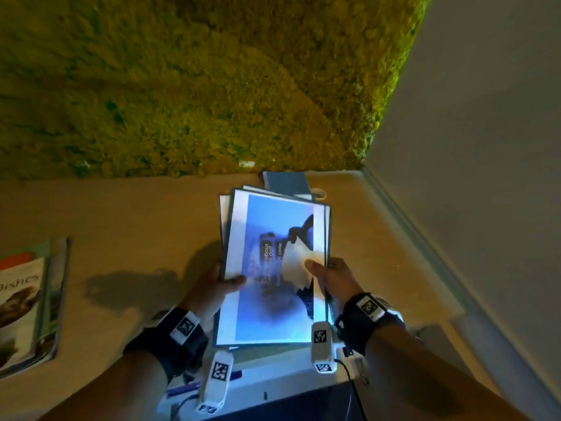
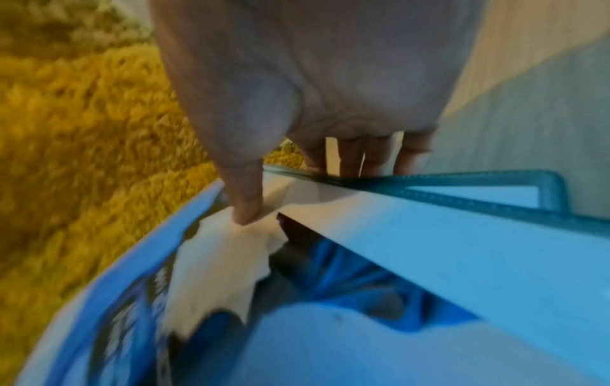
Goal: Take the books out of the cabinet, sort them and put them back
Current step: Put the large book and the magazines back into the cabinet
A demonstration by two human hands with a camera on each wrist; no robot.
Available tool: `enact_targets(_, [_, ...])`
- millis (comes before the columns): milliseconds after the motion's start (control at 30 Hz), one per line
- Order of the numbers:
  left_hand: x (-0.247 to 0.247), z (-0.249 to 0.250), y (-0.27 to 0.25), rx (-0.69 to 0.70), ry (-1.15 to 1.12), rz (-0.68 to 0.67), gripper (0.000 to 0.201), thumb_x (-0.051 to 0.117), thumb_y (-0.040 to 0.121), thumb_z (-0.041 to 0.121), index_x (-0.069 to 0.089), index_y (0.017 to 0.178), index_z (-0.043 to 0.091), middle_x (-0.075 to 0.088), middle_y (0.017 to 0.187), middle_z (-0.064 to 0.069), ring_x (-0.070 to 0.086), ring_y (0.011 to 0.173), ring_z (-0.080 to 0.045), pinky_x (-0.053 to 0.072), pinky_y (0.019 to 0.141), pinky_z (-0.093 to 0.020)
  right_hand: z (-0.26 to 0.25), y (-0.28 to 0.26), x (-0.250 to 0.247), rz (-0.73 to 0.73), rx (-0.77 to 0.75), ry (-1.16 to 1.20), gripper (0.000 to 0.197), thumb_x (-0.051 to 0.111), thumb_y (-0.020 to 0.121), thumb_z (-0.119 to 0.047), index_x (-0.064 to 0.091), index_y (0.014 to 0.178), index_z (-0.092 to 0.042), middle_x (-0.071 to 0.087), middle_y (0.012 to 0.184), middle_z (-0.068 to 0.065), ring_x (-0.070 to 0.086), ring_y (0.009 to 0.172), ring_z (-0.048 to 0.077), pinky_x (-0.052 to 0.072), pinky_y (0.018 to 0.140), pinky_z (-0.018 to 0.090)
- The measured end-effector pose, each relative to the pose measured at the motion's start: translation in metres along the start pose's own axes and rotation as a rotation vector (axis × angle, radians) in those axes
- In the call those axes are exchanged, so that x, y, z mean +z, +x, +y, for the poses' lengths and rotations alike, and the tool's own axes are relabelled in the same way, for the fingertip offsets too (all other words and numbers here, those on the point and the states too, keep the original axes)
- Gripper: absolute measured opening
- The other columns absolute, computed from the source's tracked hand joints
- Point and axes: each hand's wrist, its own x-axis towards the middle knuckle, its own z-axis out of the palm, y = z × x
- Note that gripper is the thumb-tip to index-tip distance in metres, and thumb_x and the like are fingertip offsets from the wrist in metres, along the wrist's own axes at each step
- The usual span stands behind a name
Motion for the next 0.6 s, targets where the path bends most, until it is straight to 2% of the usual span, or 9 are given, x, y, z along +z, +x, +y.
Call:
enact_targets(33, [-0.006, 0.001, 0.004, 0.063, 0.007, 0.019, 0.048, 0.080, 0.066, 0.018, 0.064, 0.111, 0.013, 0.074, 0.107, -0.009, 0.068, 0.105, -0.030, 0.050, 0.081, -0.031, -0.013, -0.004, -0.001, -0.041, -0.045, 0.166, 0.028, 0.081, 0.081, -0.036, 0.066, 0.083, -0.013, 0.067, 0.067, 0.008, 0.063, 0.059, 0.019, 0.056, 0.064, 0.033])
enact_targets(100, [-0.014, 0.013, 0.013, 0.176, 0.069, 0.115, 0.047, 0.082, 0.063, 0.027, 0.063, 0.105, 0.016, 0.072, 0.110, -0.013, 0.066, 0.101, -0.026, 0.049, 0.086, -0.036, -0.038, -0.010, 0.000, -0.113, -0.147, 0.362, 0.029, 0.078, 0.083, -0.018, 0.064, 0.105, -0.006, 0.066, 0.090, 0.033, 0.066, 0.073, 0.030, 0.062, 0.068, 0.056])
enact_targets(167, [-0.024, 0.021, 0.024, 0.254, 0.182, 0.241, 0.058, 0.081, 0.069, 0.034, 0.055, 0.118, 0.017, 0.064, 0.121, -0.013, 0.061, 0.109, -0.025, 0.047, 0.092, -0.038, -0.059, -0.018, 0.005, -0.139, -0.256, 0.419, 0.040, 0.073, 0.081, -0.014, 0.063, 0.120, -0.010, 0.065, 0.106, 0.035, 0.065, 0.084, 0.037, 0.057, 0.076, 0.067])
enact_targets(233, [-0.031, 0.024, 0.030, 0.321, 0.241, 0.309, 0.087, 0.078, 0.070, 0.042, 0.037, 0.142, 0.014, 0.048, 0.144, -0.012, 0.051, 0.129, -0.029, 0.043, 0.106, -0.050, -0.065, -0.024, 0.013, -0.130, -0.310, 0.436, 0.039, 0.069, 0.084, -0.010, 0.062, 0.122, -0.011, 0.066, 0.111, 0.033, 0.066, 0.089, 0.039, 0.056, 0.080, 0.065])
enact_targets(267, [-0.032, 0.025, 0.028, 0.346, 0.230, 0.312, 0.093, 0.079, 0.074, 0.034, 0.027, 0.150, 0.017, 0.037, 0.154, -0.004, 0.041, 0.137, -0.023, 0.037, 0.112, -0.050, -0.063, -0.028, 0.017, -0.119, -0.322, 0.440, 0.037, 0.067, 0.085, -0.008, 0.061, 0.122, -0.010, 0.067, 0.110, 0.032, 0.067, 0.091, 0.041, 0.056, 0.079, 0.065])
enact_targets(333, [-0.030, 0.020, 0.020, 0.363, 0.203, 0.318, 0.097, 0.075, 0.084, 0.007, 0.012, 0.157, 0.022, 0.018, 0.155, 0.012, 0.021, 0.139, -0.007, 0.025, 0.118, -0.039, -0.054, -0.032, 0.027, -0.105, -0.338, 0.431, 0.038, 0.067, 0.087, -0.007, 0.059, 0.123, -0.010, 0.068, 0.111, 0.029, 0.067, 0.097, 0.051, 0.055, 0.078, 0.065])
enact_targets(400, [-0.028, 0.011, 0.015, 0.382, 0.199, 0.319, 0.099, 0.070, 0.086, -0.001, 0.006, 0.157, 0.025, 0.010, 0.154, 0.019, 0.011, 0.140, 0.000, 0.019, 0.117, -0.032, -0.041, -0.032, 0.035, -0.120, -0.341, 0.401, 0.041, 0.068, 0.089, -0.004, 0.056, 0.127, -0.011, 0.067, 0.112, 0.031, 0.065, 0.098, 0.054, 0.055, 0.076, 0.064])
enact_targets(500, [-0.033, -0.006, 0.019, 0.394, 0.213, 0.359, 0.096, 0.069, 0.088, 0.002, 0.008, 0.157, 0.029, 0.011, 0.158, 0.018, 0.012, 0.146, -0.005, 0.019, 0.118, -0.034, -0.023, -0.039, 0.043, -0.148, -0.311, 0.353, 0.044, 0.063, 0.090, 0.002, 0.055, 0.130, -0.015, 0.069, 0.113, 0.025, 0.069, 0.097, 0.041, 0.056, 0.084, 0.053])
enact_targets(600, [-0.033, -0.015, 0.019, 0.353, 0.168, 0.372, 0.088, 0.061, 0.087, -0.003, 0.018, 0.155, 0.034, 0.026, 0.161, 0.003, 0.030, 0.144, -0.026, 0.031, 0.114, -0.044, -0.002, -0.046, 0.049, -0.153, -0.232, 0.365, 0.041, 0.060, 0.087, -0.005, 0.057, 0.127, -0.015, 0.070, 0.114, 0.021, 0.069, 0.097, 0.027, 0.056, 0.083, 0.042])
